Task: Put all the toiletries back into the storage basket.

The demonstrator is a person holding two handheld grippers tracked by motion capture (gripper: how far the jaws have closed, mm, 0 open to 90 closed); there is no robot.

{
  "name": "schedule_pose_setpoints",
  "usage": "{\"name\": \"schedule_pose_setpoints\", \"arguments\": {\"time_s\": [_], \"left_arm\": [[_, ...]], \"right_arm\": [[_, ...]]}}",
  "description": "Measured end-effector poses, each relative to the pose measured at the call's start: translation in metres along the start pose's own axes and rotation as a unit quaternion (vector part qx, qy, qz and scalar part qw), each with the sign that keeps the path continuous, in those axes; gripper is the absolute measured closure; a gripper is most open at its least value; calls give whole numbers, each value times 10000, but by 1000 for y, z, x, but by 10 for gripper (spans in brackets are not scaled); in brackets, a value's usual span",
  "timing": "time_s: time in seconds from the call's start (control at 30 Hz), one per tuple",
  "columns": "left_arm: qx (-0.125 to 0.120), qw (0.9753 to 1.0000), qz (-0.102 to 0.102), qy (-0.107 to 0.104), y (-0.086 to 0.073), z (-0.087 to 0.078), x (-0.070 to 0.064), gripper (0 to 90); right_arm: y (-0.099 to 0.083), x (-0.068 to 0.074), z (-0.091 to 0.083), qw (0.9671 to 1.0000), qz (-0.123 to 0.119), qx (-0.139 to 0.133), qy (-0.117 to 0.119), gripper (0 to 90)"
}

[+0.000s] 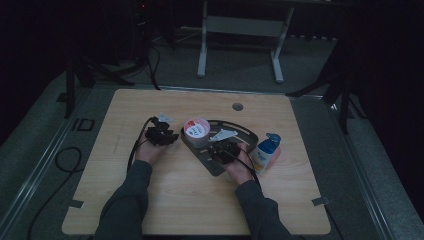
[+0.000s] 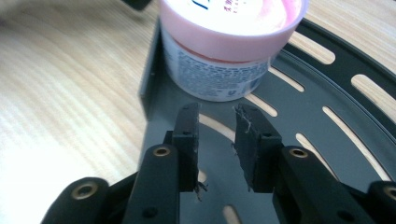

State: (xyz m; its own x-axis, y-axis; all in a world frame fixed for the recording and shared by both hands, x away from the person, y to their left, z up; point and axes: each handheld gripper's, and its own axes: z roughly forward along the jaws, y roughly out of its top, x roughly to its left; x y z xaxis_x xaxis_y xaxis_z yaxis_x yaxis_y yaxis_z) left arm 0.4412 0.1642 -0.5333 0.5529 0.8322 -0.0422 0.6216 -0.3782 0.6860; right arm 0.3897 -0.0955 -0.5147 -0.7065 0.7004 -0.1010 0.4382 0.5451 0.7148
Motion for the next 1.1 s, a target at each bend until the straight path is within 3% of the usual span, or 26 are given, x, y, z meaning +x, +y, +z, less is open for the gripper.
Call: {"name": "schedule_pose_setpoints", "arguments": {"time_s": [0.2,0.47,0.67,1.1], "left_arm": [[-129,9998,-180,-24,-14,-5,-1,607],[-114,9999,-82,18,-25,-8,-6,575],[-72,9999,-81,-82,-33,-5,-7,560],[-310,9992,-189,-172,-41,-5,-5,545]], "right_arm": [[-2,7,-19,9997,-129,-109,167,661],[0,14,-47,9989,-317,-216,253,609],[2,14,-67,9982,-414,-252,341,555],[7,1,-108,9968,-742,-289,85,492]]}}
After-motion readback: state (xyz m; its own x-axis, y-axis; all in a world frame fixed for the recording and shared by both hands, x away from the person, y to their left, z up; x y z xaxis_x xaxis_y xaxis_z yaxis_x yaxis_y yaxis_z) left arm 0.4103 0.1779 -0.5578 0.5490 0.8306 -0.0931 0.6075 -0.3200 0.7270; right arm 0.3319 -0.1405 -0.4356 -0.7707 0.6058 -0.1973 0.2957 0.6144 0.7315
